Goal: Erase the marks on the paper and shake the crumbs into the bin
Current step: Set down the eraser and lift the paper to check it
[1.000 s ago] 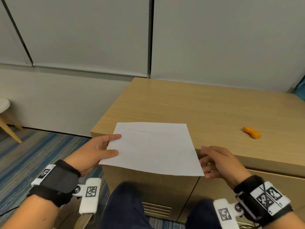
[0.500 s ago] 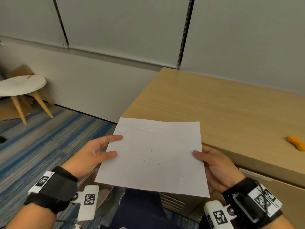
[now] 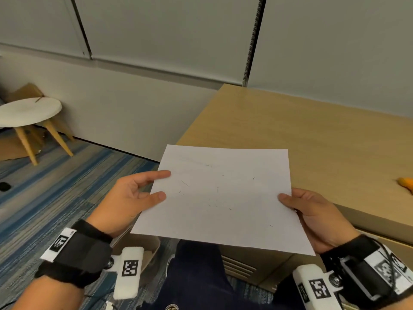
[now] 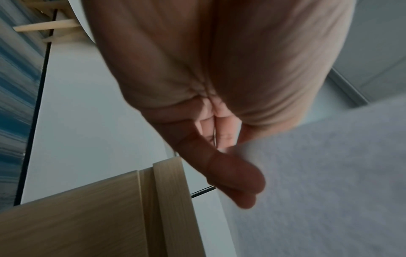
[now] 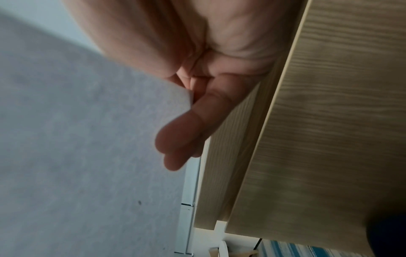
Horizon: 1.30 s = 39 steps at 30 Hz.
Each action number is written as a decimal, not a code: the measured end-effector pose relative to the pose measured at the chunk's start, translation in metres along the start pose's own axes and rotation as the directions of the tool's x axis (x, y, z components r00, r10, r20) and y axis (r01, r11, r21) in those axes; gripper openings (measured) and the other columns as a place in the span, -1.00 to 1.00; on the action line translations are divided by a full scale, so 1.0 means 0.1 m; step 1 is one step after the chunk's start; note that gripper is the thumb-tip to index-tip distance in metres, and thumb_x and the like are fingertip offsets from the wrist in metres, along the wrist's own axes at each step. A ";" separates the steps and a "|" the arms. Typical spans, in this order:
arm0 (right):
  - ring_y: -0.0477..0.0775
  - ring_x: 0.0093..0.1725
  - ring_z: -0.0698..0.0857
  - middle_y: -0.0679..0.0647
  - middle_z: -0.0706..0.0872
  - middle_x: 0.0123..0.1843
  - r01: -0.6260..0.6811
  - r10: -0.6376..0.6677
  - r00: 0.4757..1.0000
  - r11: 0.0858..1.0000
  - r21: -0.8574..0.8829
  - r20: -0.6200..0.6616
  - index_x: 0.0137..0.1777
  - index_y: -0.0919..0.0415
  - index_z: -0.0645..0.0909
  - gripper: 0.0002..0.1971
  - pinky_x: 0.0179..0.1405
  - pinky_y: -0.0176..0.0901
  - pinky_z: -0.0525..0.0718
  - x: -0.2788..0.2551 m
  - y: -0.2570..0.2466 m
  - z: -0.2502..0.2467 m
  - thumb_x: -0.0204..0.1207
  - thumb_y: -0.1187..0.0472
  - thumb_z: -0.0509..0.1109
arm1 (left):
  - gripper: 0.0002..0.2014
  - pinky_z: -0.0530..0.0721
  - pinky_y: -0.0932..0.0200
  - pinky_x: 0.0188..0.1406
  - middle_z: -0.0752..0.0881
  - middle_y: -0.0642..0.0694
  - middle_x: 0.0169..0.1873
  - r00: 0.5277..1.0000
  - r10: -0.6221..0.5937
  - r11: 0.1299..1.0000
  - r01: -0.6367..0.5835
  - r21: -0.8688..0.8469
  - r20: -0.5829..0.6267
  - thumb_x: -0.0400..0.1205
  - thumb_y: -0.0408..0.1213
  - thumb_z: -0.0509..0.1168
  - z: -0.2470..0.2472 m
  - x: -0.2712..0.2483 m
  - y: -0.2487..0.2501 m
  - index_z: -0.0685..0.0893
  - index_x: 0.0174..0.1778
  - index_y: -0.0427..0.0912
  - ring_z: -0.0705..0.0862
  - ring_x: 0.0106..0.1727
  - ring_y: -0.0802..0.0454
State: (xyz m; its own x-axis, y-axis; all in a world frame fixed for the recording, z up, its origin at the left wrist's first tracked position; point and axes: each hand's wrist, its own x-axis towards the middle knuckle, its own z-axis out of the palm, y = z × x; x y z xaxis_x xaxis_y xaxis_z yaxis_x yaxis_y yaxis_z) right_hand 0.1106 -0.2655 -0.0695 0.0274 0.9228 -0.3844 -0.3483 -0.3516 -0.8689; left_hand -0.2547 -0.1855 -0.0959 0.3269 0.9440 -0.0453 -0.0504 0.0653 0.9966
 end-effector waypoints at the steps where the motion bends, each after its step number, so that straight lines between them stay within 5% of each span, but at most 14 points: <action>1: 0.53 0.31 0.71 0.44 0.77 0.27 0.003 -0.003 1.000 1.000 -0.001 0.008 0.38 0.42 0.65 -0.59 0.16 0.30 0.75 -0.02 -0.01 -0.01 0.56 0.31 0.31 | -0.51 0.84 -0.12 -0.17 0.76 -0.09 0.28 1.000 -0.004 1.000 0.004 -0.014 0.027 0.43 -0.28 0.57 -0.01 0.01 0.03 0.72 0.31 -0.04 0.83 0.04 -0.31; 3: 0.53 0.29 0.72 0.44 0.77 0.28 0.004 -0.004 1.000 1.000 0.010 0.026 0.39 0.42 0.64 -0.63 0.18 0.31 0.74 -0.05 -0.02 -0.03 0.64 0.34 0.26 | -0.30 0.84 -0.13 -0.17 0.76 -0.08 0.28 0.998 -0.021 1.000 0.021 -0.008 0.065 0.19 -0.02 0.71 -0.03 0.03 0.06 0.74 0.29 -0.01 0.81 0.06 -0.36; 6: 0.54 0.29 0.72 0.45 0.76 0.29 0.002 -0.005 0.999 0.999 0.054 0.052 0.40 0.42 0.64 -0.63 0.17 0.28 0.76 -0.05 -0.03 -0.02 0.62 0.37 0.29 | -0.18 0.84 -0.14 -0.14 0.76 -0.07 0.27 0.998 0.004 1.000 -0.004 0.008 0.057 0.08 0.07 0.73 -0.04 0.04 0.08 0.73 0.28 -0.06 0.81 0.08 -0.36; 10: 0.54 0.38 0.65 0.45 0.71 0.37 -0.044 0.031 0.989 0.995 0.084 0.148 0.45 0.38 0.62 -0.50 0.28 0.32 0.72 -0.01 0.03 0.06 0.47 0.38 0.48 | -0.48 0.84 -0.10 -0.13 0.76 -0.12 0.24 0.999 0.014 1.000 -0.014 0.008 0.046 0.41 -0.25 0.60 -0.03 0.05 0.11 0.67 0.29 -0.19 0.79 0.13 -0.28; 12: 0.53 0.34 0.69 0.45 0.71 0.37 -0.059 0.046 0.985 0.995 0.075 0.164 0.46 0.39 0.60 -0.46 0.23 0.30 0.76 0.01 0.07 0.09 0.44 0.39 0.47 | -0.47 0.83 -0.09 -0.14 0.76 -0.15 0.25 0.998 -0.003 1.000 0.002 0.005 0.069 0.43 -0.27 0.59 -0.04 0.04 0.12 0.65 0.31 -0.20 0.79 0.13 -0.27; 15: 0.53 0.33 0.70 0.47 0.70 0.37 -0.055 0.043 0.986 0.996 0.073 0.160 0.46 0.41 0.60 -0.51 0.24 0.33 0.75 0.03 0.11 0.11 0.51 0.42 0.45 | -0.17 0.83 -0.02 -0.16 0.76 -0.13 0.25 0.997 -0.016 1.000 0.016 0.008 0.078 0.14 0.02 0.72 -0.07 0.02 0.14 0.67 0.33 -0.14 0.80 0.13 -0.26; 18: 0.55 0.34 0.69 0.48 0.70 0.38 -0.043 0.033 0.988 0.997 0.065 0.151 0.45 0.41 0.60 -0.52 0.27 0.37 0.72 0.04 0.11 0.11 0.50 0.42 0.46 | -0.08 0.83 -0.01 -0.21 0.77 -0.10 0.24 0.998 -0.005 1.000 0.005 0.003 0.059 0.00 0.08 0.75 -0.09 -0.02 0.17 0.70 0.32 -0.09 0.81 0.08 -0.27; 25: 0.39 0.06 0.85 0.46 0.77 0.25 0.015 -0.017 0.998 0.999 0.034 0.063 0.39 0.46 0.63 -0.57 -0.09 0.12 0.87 -0.04 -0.13 0.02 0.50 0.39 0.37 | -0.27 0.83 -0.03 -0.09 0.75 -0.13 0.30 0.999 0.039 0.999 -0.039 0.024 0.027 0.12 0.04 0.73 0.01 -0.01 0.23 0.76 0.25 0.00 0.82 0.01 -0.36; 29: 0.33 -0.07 0.88 0.44 0.80 0.21 0.018 -0.018 0.999 1.000 0.018 0.031 0.35 0.46 0.66 -0.57 -0.28 -0.01 0.86 -0.11 -0.16 -0.05 0.48 0.37 0.37 | -0.21 0.83 -0.04 -0.08 0.78 -0.18 0.22 0.998 0.048 0.997 -0.051 0.066 0.046 0.02 0.19 0.71 0.12 0.01 0.25 0.76 0.22 0.13 0.83 -0.02 -0.35; 39: 0.32 -0.12 0.89 0.43 0.81 0.18 0.036 -0.036 0.999 0.998 0.053 0.003 0.34 0.42 0.66 -0.59 -0.34 0.00 0.86 -0.25 -0.15 -0.22 0.48 0.38 0.33 | -0.34 0.84 -0.07 -0.17 0.83 -0.25 0.06 0.997 0.056 0.994 -0.061 0.091 0.056 0.19 0.03 0.70 0.32 0.05 0.22 0.74 0.25 0.14 0.84 -0.08 -0.34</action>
State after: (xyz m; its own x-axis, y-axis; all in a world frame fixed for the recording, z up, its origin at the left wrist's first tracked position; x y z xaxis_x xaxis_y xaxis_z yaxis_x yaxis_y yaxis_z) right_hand 0.1359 -0.2870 -0.0532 0.0367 0.9353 -0.3519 -0.3964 -0.3096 -0.8643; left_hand -0.2237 -0.1900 -0.0721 0.3759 0.9265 0.0143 0.0157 -0.0218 0.9996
